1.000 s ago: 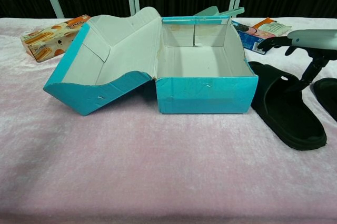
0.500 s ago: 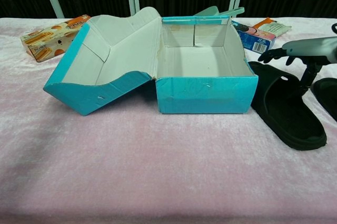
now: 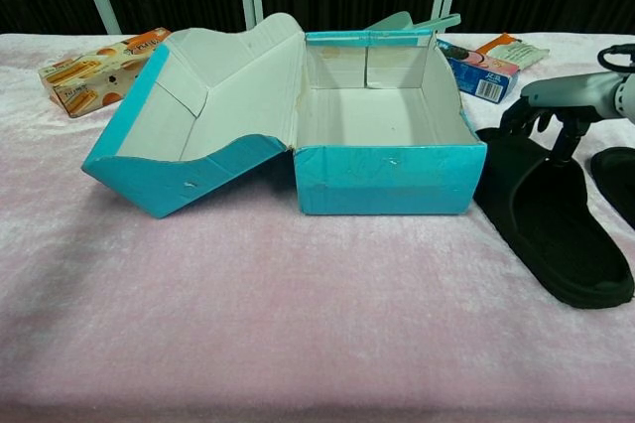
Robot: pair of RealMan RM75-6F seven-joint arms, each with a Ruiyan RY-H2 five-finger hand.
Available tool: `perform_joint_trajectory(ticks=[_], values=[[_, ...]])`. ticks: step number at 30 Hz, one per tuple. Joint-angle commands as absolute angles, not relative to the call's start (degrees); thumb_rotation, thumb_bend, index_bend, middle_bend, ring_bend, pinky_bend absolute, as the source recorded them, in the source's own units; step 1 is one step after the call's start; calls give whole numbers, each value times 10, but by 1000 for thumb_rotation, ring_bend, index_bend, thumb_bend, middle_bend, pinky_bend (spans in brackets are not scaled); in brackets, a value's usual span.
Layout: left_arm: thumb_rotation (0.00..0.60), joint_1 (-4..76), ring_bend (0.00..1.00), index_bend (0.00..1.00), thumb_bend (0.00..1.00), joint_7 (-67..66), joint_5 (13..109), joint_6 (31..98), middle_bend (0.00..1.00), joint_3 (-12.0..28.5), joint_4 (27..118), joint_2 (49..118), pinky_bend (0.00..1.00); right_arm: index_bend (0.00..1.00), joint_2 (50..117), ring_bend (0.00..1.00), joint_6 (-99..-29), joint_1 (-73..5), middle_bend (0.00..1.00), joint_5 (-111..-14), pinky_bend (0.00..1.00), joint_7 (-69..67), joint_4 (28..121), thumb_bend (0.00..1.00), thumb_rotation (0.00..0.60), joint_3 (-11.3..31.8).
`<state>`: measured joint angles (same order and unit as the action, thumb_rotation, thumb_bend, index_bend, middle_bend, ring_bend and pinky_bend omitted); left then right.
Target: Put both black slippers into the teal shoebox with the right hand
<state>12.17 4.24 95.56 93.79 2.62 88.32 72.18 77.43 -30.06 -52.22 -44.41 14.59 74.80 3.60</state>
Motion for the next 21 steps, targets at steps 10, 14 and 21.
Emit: perform_joint_trajectory(ticks=[10,14,21], values=[[600,124,124,89,9,55,968,940,175,30,870,727,67,488,673,256,-388,-492,463,-490,219,135,884,172,600,53],[600,124,124,87,9,58,970,942,175,31,869,725,67,488,641,256,-410,-487,454,-478,219,146,915,172,600,53],[600,126,124,84,9,62,973,933,176,28,866,725,67,487,582,256,-433,-478,451,-466,219,143,966,172,600,61]])
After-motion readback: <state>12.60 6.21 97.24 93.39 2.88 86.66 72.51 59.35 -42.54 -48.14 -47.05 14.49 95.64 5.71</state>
